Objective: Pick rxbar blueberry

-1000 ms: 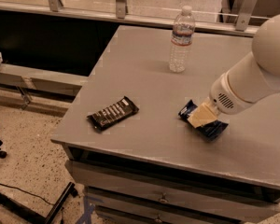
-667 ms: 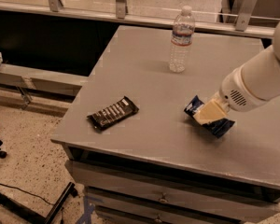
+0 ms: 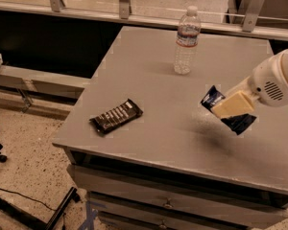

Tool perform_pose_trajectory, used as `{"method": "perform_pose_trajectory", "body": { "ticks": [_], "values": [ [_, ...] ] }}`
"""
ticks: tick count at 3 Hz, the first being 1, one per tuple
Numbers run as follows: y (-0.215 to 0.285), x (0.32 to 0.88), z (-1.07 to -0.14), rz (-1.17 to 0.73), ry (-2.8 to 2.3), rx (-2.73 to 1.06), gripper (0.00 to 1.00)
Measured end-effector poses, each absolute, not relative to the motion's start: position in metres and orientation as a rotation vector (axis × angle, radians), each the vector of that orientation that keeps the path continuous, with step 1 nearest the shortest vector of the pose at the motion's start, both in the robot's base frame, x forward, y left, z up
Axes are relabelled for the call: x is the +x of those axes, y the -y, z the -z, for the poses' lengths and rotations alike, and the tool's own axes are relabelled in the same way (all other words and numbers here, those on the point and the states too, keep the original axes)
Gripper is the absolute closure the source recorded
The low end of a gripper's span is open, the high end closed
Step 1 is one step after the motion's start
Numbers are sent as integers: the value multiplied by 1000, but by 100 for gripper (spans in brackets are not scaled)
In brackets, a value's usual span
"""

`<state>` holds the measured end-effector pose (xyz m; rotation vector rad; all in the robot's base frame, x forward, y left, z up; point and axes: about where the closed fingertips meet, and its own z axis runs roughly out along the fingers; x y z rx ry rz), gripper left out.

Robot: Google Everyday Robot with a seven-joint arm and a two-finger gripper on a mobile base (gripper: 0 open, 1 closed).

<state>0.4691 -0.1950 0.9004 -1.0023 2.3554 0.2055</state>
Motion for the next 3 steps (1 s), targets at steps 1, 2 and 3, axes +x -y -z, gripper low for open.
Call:
{"method": "perform_pose_trajectory", "body": {
  "ticks": [1, 2, 3],
  "values": [
    [199, 469, -919, -223, -2308, -991, 100],
    [198, 471, -934, -241, -2266, -983, 100],
    [198, 471, -944, -254, -2240, -974, 100]
  ]
}}
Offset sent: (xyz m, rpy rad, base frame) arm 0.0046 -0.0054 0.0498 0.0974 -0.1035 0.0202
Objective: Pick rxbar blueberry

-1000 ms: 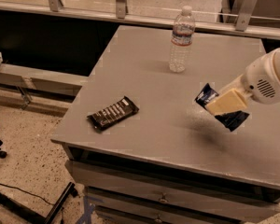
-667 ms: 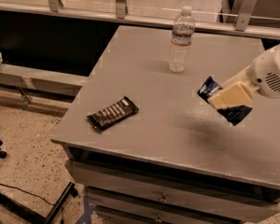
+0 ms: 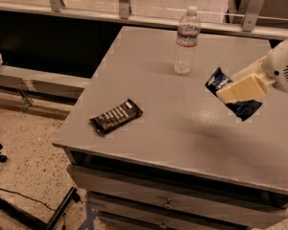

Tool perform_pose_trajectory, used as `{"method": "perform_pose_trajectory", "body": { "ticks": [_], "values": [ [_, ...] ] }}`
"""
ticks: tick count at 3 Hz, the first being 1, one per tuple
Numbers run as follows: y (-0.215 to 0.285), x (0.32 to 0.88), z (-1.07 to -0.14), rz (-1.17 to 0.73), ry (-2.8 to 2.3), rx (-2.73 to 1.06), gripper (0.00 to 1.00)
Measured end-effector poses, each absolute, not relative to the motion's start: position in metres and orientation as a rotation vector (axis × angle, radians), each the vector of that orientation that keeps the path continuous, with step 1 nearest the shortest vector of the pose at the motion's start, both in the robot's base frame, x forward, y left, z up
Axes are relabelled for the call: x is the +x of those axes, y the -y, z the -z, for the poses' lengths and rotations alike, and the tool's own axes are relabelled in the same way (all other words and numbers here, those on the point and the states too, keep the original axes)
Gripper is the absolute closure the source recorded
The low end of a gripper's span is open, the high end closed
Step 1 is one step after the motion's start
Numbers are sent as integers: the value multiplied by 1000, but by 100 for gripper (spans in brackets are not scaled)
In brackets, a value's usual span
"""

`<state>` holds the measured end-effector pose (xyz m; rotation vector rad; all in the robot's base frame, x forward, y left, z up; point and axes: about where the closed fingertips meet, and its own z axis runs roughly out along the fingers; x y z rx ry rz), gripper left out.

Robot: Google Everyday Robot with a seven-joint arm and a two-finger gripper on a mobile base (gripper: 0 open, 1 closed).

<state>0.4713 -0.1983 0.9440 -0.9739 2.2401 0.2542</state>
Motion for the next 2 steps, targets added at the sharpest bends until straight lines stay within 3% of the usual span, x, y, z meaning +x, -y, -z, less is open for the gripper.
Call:
{"method": "perform_pose_trajectory", "body": {
  "ticks": [2],
  "values": [
    [200, 472, -961, -268, -2188, -968, 100]
  ]
}}
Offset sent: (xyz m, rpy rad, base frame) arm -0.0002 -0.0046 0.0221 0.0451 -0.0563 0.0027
